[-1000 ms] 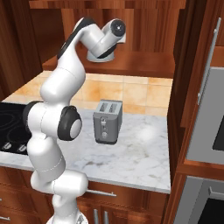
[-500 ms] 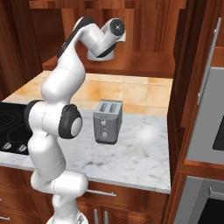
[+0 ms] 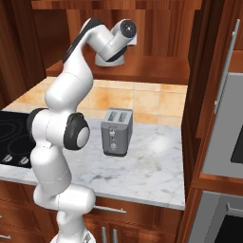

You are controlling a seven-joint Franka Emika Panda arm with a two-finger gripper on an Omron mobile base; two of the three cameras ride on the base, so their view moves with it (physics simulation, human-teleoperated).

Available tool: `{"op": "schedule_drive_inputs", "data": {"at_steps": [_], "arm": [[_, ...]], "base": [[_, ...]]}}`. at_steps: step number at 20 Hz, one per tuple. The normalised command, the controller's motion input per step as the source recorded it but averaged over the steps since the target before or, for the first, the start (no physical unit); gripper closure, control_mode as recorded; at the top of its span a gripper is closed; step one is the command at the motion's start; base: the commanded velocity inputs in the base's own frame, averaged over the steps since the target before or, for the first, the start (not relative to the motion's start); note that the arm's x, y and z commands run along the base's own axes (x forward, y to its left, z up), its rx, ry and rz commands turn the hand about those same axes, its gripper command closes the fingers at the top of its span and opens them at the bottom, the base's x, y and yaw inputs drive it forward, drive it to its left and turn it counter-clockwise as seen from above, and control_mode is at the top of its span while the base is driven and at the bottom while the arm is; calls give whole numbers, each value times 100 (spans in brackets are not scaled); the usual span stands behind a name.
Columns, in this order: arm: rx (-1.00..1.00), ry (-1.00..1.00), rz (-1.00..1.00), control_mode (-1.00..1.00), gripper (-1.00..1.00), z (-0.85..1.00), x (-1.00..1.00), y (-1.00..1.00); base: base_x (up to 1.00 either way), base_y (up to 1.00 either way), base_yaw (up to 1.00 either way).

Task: Open the cabinet, pick the kettle from the cabinet, and place it in the sink.

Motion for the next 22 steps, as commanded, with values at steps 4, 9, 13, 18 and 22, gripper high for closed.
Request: {"op": "schedule_drive_inputs", "data": {"at_steps": [4,9,13,18,22], "arm": [[0,1,-2,-100,100,-9,-1,2],[0,0,-4,-100,100,-7,-8,2],[3,-4,-7,-100,100,-5,-24,6],[2,-12,-11,-100,100,-2,-40,-1],[9,0,-10,-100,100,4,-53,-9]], "base": [[0,0,0],[0,0,0],[0,0,0],[0,0,0],[0,0,0]]}}
